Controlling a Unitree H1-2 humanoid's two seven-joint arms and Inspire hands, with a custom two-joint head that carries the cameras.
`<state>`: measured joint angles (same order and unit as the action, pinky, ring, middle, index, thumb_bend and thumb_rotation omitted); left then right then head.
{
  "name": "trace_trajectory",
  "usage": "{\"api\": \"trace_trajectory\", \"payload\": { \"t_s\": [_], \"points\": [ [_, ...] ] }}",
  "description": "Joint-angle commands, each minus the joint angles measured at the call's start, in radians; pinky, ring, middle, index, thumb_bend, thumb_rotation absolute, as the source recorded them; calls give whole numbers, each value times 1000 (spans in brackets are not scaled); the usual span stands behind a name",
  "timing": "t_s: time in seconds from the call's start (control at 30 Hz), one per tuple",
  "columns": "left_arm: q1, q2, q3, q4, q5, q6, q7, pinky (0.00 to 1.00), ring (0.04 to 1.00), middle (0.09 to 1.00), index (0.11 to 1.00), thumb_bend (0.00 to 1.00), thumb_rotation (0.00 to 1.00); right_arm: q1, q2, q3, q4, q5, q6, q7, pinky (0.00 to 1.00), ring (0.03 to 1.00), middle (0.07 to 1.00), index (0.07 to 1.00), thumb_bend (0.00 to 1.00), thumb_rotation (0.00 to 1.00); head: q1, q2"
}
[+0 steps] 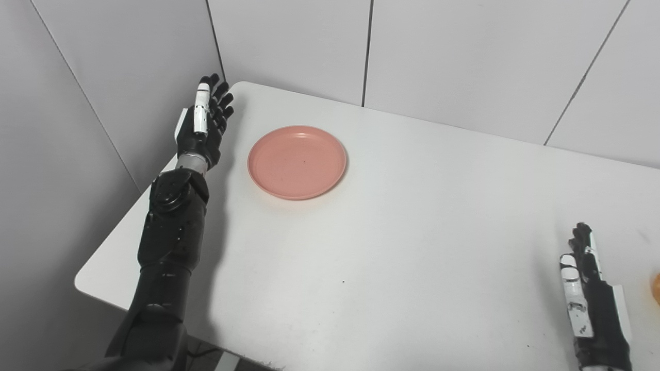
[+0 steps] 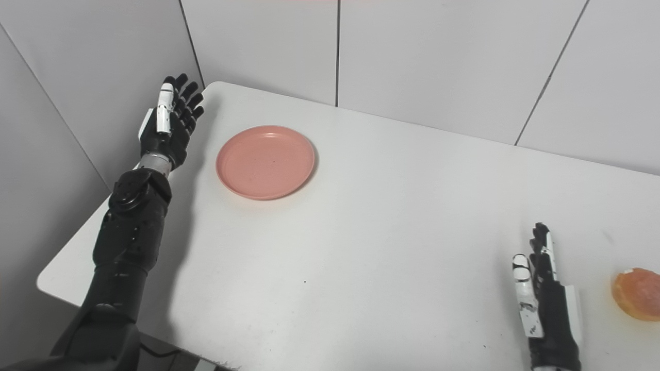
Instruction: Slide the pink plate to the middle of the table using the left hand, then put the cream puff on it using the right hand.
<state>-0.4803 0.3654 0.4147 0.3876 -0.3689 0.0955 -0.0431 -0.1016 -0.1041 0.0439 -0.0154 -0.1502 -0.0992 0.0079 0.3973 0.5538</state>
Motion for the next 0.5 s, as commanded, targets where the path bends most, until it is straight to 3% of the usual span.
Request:
{"api": "trace_trajectory", "payload": {
  "t_s": [0.0, 0.47],
  "points": [
    [-50, 34, 7, 3, -4, -42, -9, 976, 961, 953, 930, 401, 1000, 32, 9, 4, 17, 5, 3, 1, 1000, 1000, 1000, 992, 115, 1000, 1, 3],
    [-87, 42, -6, 233, -7, -108, -46, 979, 966, 957, 931, 414, 1000, 35, 8, 7, 2, -1, 16, 1, 1000, 1000, 1000, 992, 120, 1000, -3, 15]
  ]
}}
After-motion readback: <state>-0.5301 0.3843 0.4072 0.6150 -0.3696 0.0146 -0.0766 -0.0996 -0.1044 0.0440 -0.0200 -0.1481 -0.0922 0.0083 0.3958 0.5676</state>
